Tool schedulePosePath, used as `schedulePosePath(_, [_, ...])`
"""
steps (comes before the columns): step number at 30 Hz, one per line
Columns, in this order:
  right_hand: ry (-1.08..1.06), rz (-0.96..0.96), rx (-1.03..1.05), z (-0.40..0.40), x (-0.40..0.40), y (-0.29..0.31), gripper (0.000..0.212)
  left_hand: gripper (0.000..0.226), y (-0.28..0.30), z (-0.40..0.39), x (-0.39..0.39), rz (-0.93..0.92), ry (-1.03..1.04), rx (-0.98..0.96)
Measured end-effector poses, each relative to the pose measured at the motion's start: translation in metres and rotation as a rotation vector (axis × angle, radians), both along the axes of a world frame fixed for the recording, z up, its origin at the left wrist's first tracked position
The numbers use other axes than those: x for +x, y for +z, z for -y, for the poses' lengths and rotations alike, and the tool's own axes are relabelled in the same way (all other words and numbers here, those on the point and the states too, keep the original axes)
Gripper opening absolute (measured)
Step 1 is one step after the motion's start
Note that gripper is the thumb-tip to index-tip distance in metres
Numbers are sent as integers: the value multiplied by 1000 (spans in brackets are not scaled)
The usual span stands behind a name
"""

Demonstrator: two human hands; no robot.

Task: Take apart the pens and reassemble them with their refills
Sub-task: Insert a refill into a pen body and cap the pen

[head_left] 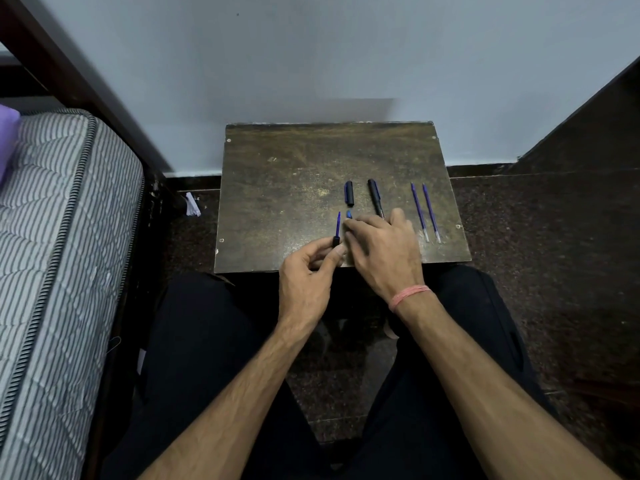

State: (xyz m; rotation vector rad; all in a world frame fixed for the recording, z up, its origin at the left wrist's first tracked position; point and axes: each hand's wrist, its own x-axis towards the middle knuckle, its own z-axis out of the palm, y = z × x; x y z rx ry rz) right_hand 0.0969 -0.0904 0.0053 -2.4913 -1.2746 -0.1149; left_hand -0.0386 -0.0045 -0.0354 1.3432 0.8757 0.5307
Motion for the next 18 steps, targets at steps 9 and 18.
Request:
schedulePosePath(9, [20,-143,-6,6,2,2,7,17,5,0,-1,-3,5,0])
schedulePosePath(18, [-269,-1425,741,15,22,9,27,25,5,4,-2,-75,-52,92])
